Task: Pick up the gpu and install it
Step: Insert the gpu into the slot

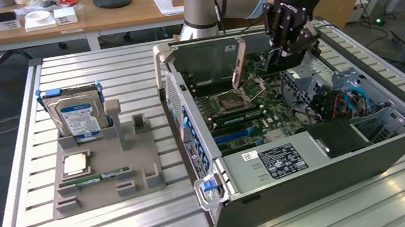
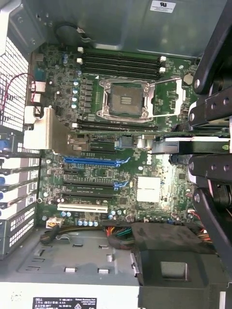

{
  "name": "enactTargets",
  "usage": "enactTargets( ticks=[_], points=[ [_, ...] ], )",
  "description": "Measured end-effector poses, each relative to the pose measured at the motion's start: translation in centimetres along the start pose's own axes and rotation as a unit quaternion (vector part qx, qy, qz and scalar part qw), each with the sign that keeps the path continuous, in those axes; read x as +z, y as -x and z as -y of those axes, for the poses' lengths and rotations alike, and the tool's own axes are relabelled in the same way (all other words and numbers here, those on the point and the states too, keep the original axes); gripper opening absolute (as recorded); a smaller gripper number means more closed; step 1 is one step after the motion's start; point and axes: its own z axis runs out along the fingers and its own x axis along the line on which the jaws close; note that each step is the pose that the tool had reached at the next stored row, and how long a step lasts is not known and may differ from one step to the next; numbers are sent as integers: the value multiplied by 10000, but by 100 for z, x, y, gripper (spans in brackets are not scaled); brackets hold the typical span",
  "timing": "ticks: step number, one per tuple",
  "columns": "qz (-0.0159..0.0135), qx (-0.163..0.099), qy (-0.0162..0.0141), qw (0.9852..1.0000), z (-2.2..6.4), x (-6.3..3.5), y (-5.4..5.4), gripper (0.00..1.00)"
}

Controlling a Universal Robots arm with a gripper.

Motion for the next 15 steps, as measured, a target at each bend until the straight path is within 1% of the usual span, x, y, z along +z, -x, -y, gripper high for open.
enactTargets(
  ticks=[15],
  points=[
    [1, 0, 0, 10000, -11, 39, 0, 27]
  ],
)
